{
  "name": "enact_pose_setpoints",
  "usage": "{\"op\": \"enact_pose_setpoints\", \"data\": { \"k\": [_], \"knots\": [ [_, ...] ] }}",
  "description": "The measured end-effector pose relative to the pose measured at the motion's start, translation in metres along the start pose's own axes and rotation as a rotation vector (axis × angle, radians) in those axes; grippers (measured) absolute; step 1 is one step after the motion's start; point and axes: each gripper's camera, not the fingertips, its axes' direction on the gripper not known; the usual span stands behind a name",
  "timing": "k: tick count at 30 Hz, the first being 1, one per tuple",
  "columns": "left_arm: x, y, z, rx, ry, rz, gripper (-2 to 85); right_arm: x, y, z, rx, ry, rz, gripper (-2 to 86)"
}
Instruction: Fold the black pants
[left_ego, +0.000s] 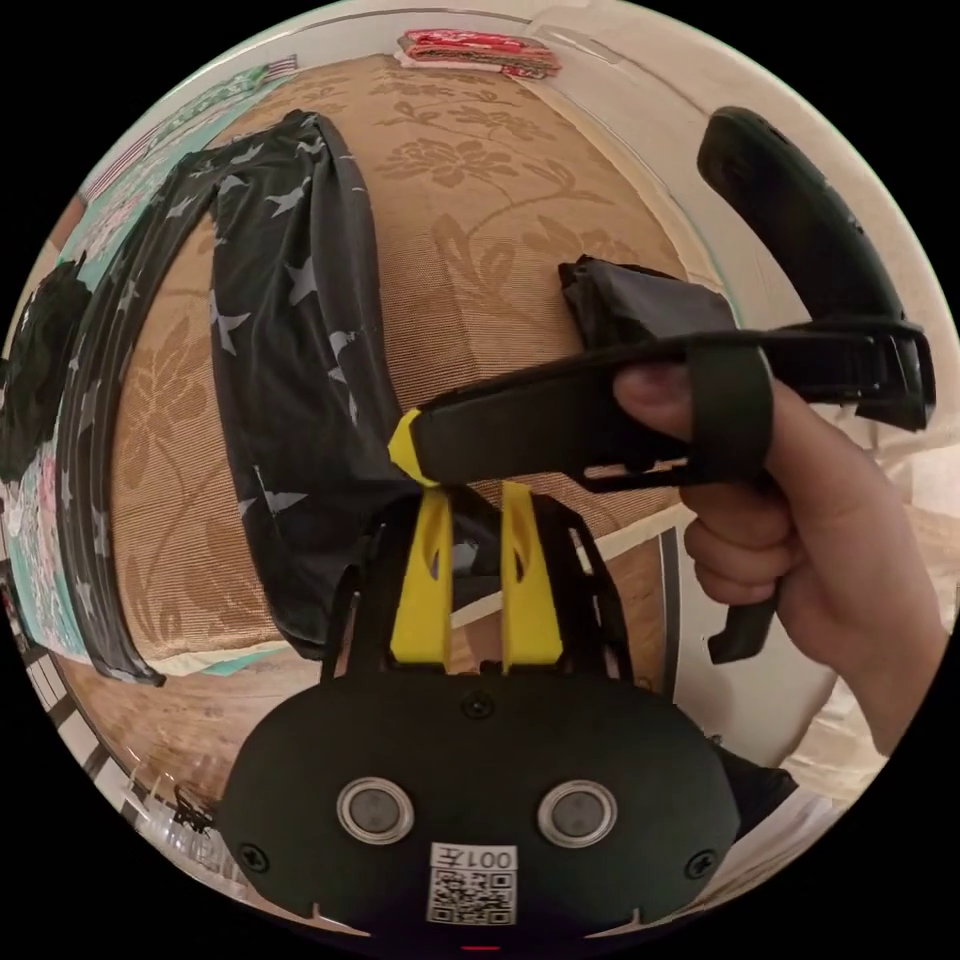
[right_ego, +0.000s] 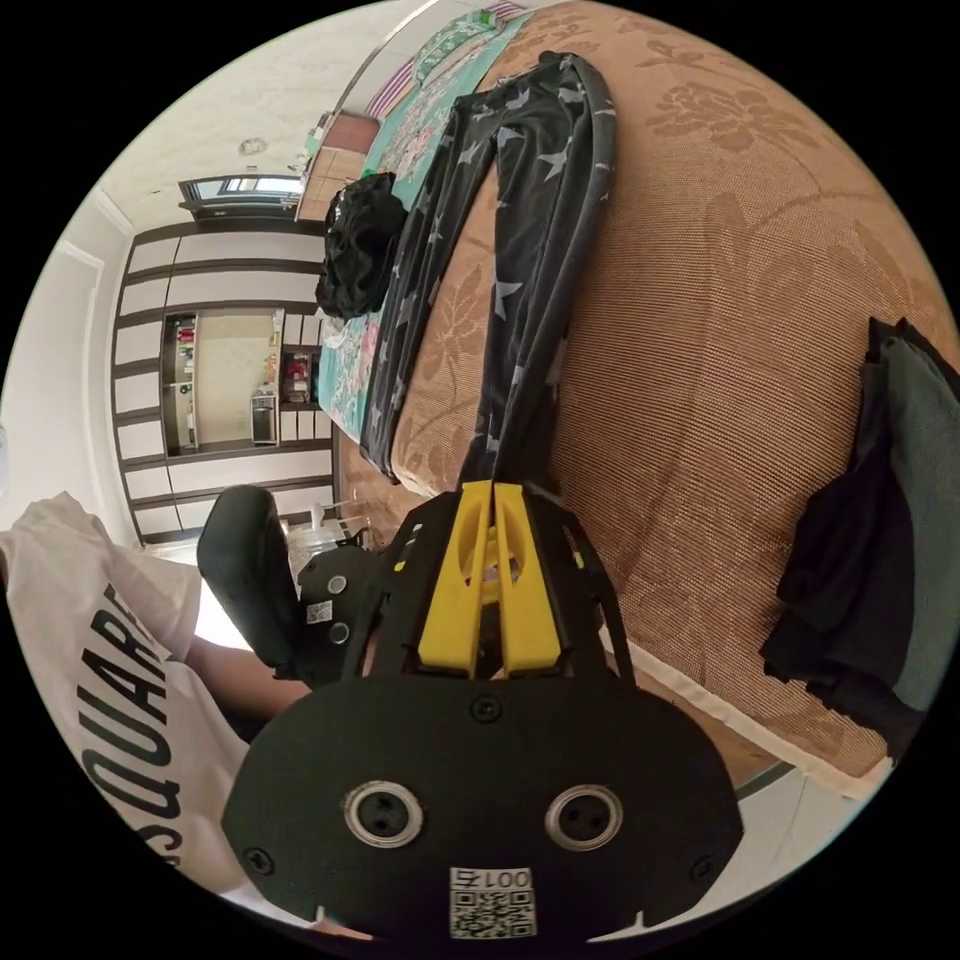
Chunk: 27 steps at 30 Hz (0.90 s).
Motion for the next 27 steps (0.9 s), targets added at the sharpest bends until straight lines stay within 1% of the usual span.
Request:
{"op": "enact_pose_setpoints", "data": {
  "k": [1,2,4,7,10,13,16,18,20,24,27],
  "knots": [
    [-0.003,0.008,0.000,0.012,0.001,-0.004,0.6,-0.001,-0.001,-0.002,-0.005,0.007,-0.008,0.5],
    [-0.008,0.016,0.000,0.008,0.019,0.000,0.0,-0.004,-0.003,-0.006,-0.001,0.002,-0.033,0.6],
    [-0.018,0.030,-0.002,0.013,0.070,-0.009,-0.6,-0.009,-0.007,-0.016,0.014,0.002,-0.089,0.8],
    [-0.039,0.055,-0.011,0.025,0.153,-0.017,-0.8,-0.010,-0.021,-0.034,0.040,0.055,-0.169,1.5],
    [-0.062,0.077,-0.021,0.028,0.210,-0.026,-0.9,-0.007,-0.048,-0.061,0.139,0.069,-0.207,3.1],
    [-0.082,0.095,-0.030,0.037,0.266,-0.022,-0.9,-0.004,-0.100,-0.079,0.243,0.136,-0.230,6.4],
    [-0.100,0.112,-0.037,0.058,0.305,-0.002,-0.9,0.001,-0.175,-0.089,0.375,0.118,-0.196,9.4],
    [-0.112,0.122,-0.039,0.066,0.348,0.014,-0.9,0.004,-0.245,-0.090,0.453,0.110,-0.141,11.4],
    [-0.131,0.135,-0.039,0.069,0.410,0.020,-0.9,0.004,-0.297,-0.085,0.465,0.165,-0.093,12.6],
    [-0.166,0.150,-0.037,0.063,0.491,0.038,-0.9,-0.002,-0.402,-0.061,0.378,0.268,-0.009,14.1],
    [-0.200,0.159,-0.037,0.060,0.558,0.052,-0.9,-0.018,-0.452,-0.059,0.445,0.249,0.027,13.7]
  ]
}}
